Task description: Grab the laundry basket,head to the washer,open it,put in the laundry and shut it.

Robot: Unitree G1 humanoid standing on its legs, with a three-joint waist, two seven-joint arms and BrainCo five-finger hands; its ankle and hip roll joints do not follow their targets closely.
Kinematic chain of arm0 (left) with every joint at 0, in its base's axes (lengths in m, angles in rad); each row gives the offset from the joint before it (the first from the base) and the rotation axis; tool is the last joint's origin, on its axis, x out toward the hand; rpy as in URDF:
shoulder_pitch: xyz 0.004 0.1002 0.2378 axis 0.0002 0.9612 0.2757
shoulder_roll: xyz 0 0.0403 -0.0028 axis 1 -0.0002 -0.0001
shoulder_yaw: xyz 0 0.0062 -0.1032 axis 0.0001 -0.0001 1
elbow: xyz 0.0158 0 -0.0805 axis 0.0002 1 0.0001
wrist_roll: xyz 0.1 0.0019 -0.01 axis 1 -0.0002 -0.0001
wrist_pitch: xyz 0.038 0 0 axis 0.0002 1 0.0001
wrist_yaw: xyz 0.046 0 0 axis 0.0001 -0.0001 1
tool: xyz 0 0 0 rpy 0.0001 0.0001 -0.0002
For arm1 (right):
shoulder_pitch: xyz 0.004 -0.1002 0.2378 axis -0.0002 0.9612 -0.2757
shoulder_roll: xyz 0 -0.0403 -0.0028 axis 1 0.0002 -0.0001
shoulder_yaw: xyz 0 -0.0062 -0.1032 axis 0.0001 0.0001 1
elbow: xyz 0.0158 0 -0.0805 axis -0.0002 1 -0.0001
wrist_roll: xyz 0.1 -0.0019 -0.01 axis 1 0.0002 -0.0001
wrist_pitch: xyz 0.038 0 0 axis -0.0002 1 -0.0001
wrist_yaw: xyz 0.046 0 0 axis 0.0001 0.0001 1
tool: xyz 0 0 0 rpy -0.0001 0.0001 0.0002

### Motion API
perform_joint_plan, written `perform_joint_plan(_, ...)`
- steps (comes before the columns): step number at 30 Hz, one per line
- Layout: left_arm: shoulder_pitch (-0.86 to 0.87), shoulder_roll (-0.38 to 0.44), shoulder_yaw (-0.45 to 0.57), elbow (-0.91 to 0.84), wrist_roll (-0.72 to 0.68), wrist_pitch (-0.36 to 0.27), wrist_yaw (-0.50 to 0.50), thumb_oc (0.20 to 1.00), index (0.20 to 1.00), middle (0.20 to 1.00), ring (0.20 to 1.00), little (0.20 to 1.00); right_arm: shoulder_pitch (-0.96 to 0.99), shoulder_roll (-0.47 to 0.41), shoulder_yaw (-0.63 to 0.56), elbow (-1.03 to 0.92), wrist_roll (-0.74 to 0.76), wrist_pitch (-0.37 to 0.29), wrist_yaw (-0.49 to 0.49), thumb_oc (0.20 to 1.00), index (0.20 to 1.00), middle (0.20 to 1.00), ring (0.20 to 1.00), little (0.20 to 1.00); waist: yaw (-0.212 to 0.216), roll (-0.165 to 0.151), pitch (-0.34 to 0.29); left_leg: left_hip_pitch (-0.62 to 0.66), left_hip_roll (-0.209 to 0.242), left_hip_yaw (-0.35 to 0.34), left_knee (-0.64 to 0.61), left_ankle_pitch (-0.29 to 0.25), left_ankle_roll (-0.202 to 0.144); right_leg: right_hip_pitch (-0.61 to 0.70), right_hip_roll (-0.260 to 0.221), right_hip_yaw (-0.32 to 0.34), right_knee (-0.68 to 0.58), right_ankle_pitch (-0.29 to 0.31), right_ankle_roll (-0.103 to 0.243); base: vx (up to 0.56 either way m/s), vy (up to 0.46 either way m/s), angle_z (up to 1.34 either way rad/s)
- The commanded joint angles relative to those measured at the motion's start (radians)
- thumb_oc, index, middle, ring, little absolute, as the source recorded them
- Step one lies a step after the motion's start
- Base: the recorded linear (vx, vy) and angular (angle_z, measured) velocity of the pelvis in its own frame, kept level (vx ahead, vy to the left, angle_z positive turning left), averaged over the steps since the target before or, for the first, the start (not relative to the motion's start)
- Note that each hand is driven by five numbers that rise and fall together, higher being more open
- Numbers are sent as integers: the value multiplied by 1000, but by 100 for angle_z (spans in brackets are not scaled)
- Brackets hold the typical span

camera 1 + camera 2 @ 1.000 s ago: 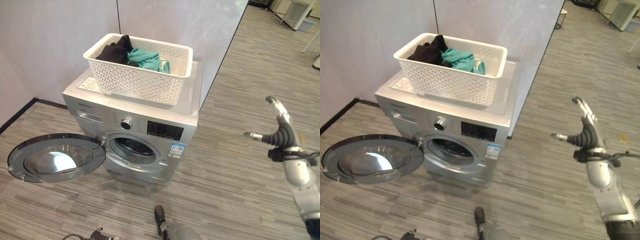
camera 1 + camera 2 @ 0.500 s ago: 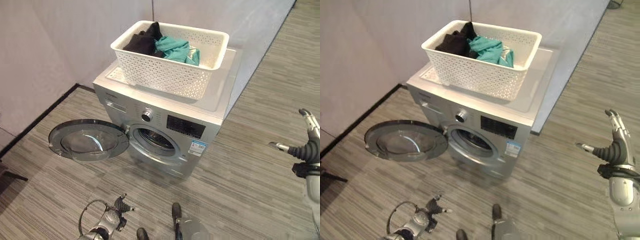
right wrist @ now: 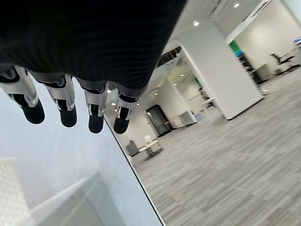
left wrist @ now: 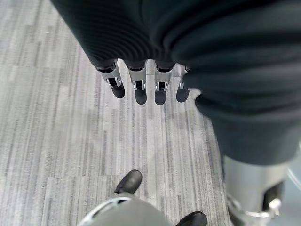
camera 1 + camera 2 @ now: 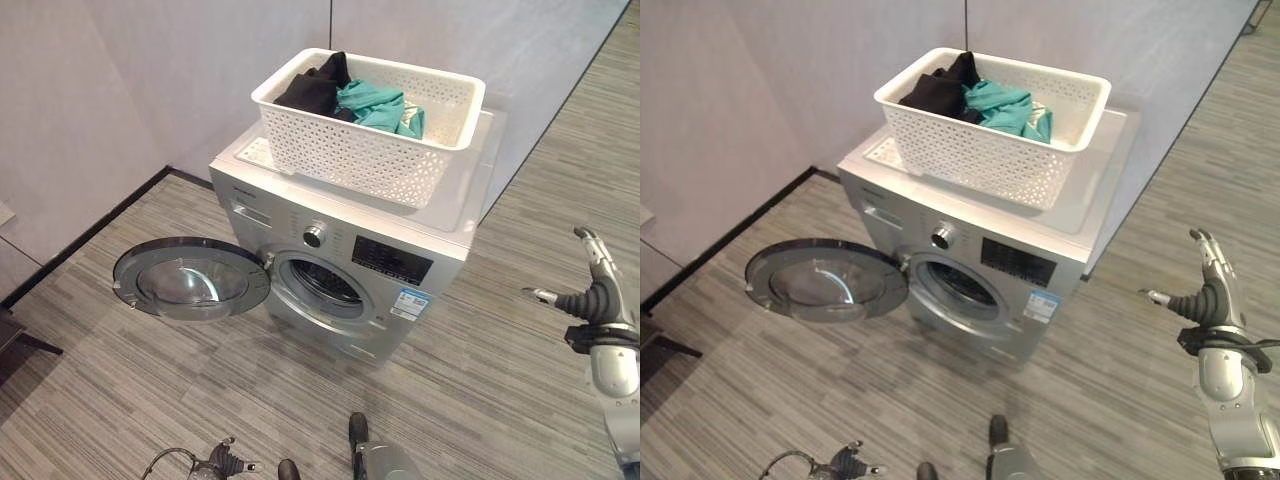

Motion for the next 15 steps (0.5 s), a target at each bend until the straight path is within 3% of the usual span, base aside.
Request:
perform_joint_plan(1,-40,75,55,8,-25,-8,20,1000,1000,1000,1000,1000,-87,37,46,-18,-21,-27,-36,1000,1000,1000,1000,1000,17,-52,25,17,-6,-51,38,-109,20,21,-13,60,72,-53,122,-11,-31,2)
perform_joint_plan(3,-36,79,64,5,-34,-7,22,1000,1000,1000,1000,1000,-91,40,57,-19,-15,-30,-33,1000,1000,1000,1000,1000,17,-56,26,21,-2,-45,30,-106,17,11,2,39,75,-55,121,10,-56,-26)
perform_joint_plan(4,-33,93,75,7,-40,-5,19,1000,1000,1000,1000,1000,-80,42,52,-34,-19,-33,-32,1000,1000,1000,1000,1000,13,-66,26,26,3,-36,18,-103,13,-3,43,14,62,-63,106,72,-97,-43)
perform_joint_plan(10,-39,92,87,18,-9,-1,21,1000,1000,1000,1000,1000,-11,41,15,-67,-39,-43,-25,1000,1000,1000,1000,1000,9,-65,20,43,18,-36,49,-124,-3,27,80,21,38,-93,71,134,-115,-15)
perform_joint_plan(12,-39,81,85,11,-4,-2,17,1000,1000,1000,1000,1000,27,31,-32,-71,-17,-51,-32,1000,1000,1000,1000,1000,-1,-56,20,23,40,-43,180,-142,-31,61,93,16,21,-126,35,173,-142,2)
perform_joint_plan(14,-42,75,83,2,-11,-3,21,1000,1000,1000,1000,1000,33,14,-49,-75,-2,-60,-36,1000,1000,1000,1000,1000,6,-56,40,-40,58,-54,371,-103,-76,110,107,20,2,-141,7,94,-130,24)
perform_joint_plan(15,-43,75,83,2,-11,-3,21,1000,1000,1000,1000,1000,33,14,-50,-75,-2,-60,-36,1000,1000,1000,1000,1000,5,-57,40,-47,58,-55,377,-100,-77,108,106,18,-2,-135,6,85,-142,12)
